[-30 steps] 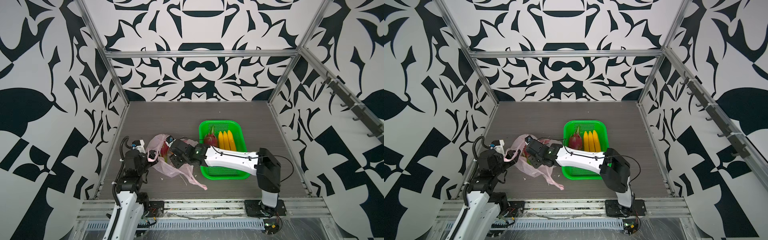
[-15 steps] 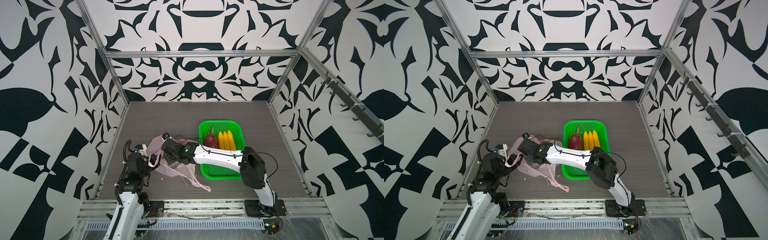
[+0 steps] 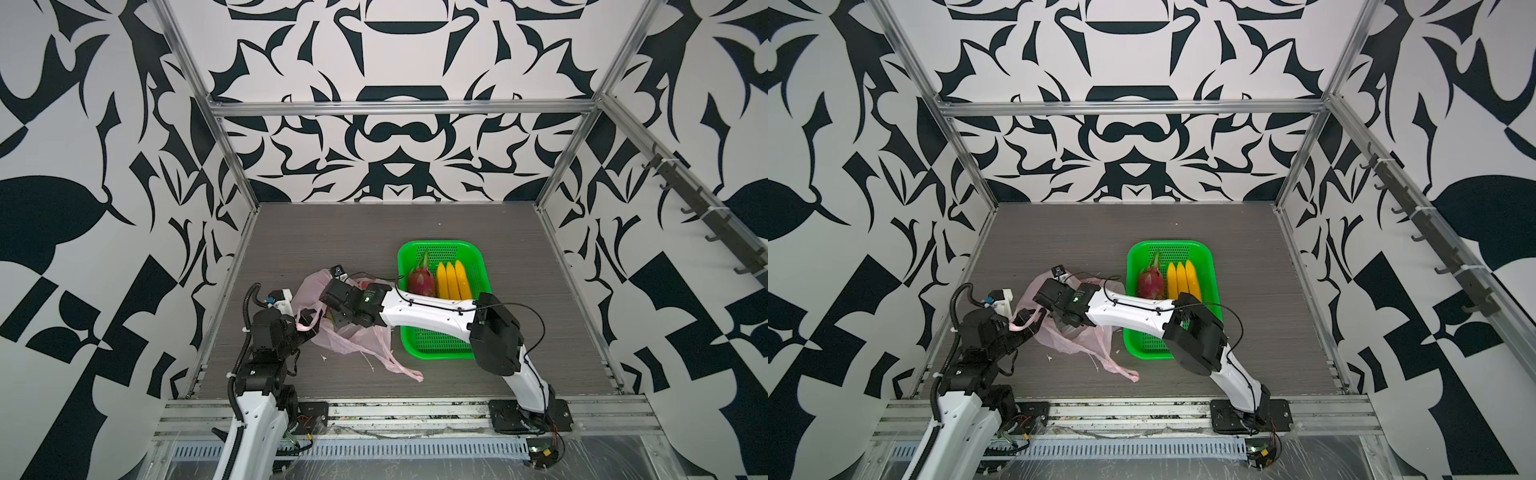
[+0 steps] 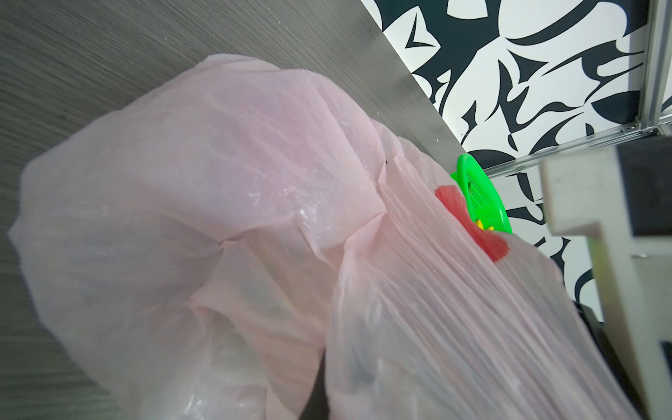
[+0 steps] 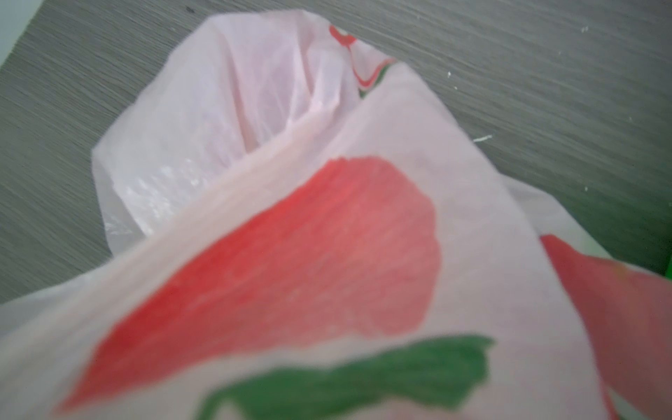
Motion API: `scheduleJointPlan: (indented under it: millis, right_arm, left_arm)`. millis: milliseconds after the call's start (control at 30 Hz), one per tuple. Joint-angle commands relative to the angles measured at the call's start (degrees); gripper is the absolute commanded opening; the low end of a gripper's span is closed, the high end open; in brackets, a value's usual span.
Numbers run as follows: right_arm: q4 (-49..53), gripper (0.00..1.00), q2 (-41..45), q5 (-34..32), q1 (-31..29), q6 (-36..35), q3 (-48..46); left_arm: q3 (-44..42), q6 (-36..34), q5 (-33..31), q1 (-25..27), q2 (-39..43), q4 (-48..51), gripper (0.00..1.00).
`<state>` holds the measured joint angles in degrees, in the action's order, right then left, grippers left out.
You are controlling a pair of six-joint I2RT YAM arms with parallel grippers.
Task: Untie the knot of the plastic bag and take out the fruit
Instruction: 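Push the right gripper down into the pink bag toward the yellow fruit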
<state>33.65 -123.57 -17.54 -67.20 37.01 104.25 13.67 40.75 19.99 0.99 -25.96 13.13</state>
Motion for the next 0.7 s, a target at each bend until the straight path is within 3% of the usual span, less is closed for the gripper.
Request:
scheduleJointPlan:
  millis: [0, 167, 467, 667]
  right_arm:
    - [3.9, 0.31, 2.1, -3.1, 0.0, 3.1, 1.6]
    - [4.6, 0.32, 1.9, -5.1, 0.1, 3.9, 1.8]
    - [4.9, 0.53, -0.9, -6.8, 1.3, 3.4, 4.5]
    - [3.6, 0.59, -2.1, -6.0, 2.7, 3.7, 4.8]
  left_arm:
    - [-0.5, 0.6, 0.8, -0.1, 0.6, 1.2, 0.00]
    - [-0.6, 0.5, 1.0, -0.1, 0.6, 1.4, 0.00]
    - [-0.4, -0.1, 1.0, -0.1, -0.1, 1.6, 0.00]
    - [-0.6, -0.2, 1.0, -0.1, 0.1, 2.1, 0.00]
